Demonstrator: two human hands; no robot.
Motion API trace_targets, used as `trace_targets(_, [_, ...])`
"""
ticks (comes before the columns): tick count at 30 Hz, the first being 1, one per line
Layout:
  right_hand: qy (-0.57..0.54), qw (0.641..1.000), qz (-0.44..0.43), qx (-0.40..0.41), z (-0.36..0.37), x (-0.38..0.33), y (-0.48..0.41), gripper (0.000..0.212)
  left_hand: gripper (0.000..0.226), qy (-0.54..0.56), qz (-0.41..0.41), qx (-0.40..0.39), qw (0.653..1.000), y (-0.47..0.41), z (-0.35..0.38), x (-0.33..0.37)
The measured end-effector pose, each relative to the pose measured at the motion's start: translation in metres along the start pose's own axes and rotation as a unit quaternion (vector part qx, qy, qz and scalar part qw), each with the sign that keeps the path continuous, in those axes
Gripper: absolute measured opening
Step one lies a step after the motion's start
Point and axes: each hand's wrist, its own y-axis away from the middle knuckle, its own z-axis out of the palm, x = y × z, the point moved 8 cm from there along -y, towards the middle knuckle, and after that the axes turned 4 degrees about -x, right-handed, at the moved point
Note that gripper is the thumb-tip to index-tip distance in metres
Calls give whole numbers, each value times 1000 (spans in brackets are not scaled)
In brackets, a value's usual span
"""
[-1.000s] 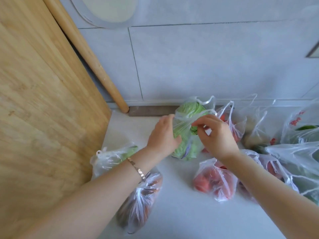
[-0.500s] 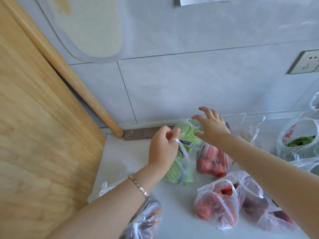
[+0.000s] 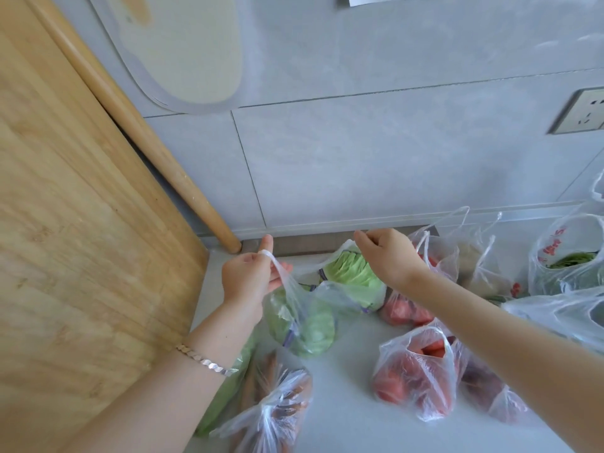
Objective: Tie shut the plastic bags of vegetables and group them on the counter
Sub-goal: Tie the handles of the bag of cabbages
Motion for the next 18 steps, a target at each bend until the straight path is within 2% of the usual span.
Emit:
trace_targets(5, [-83, 996, 26, -22, 4, -5, 21, 35, 23, -27, -9, -24, 999, -3, -21, 12])
trace_targets(8, [-122, 989, 26, -83, 19, -13, 31, 35, 16, -85, 14, -97, 991, -1, -12, 14])
trace_targets(11, [-153, 975, 22, -162, 39, -18, 38, 38, 8, -157, 53, -198, 966, 11, 12, 7])
trace_targets(13, [-218, 955, 52, -194, 48, -12, 37, 37, 26, -199, 62, -265, 941, 18, 27, -7])
trace_targets(16, [-276, 921, 90, -260, 63, -2, 39, 14, 49, -234, 58, -332, 912, 21, 45, -30])
trace_targets(18, [-283, 906, 108, -294, 76, 1, 38, 25, 57, -220, 62, -359, 905, 21, 55, -37])
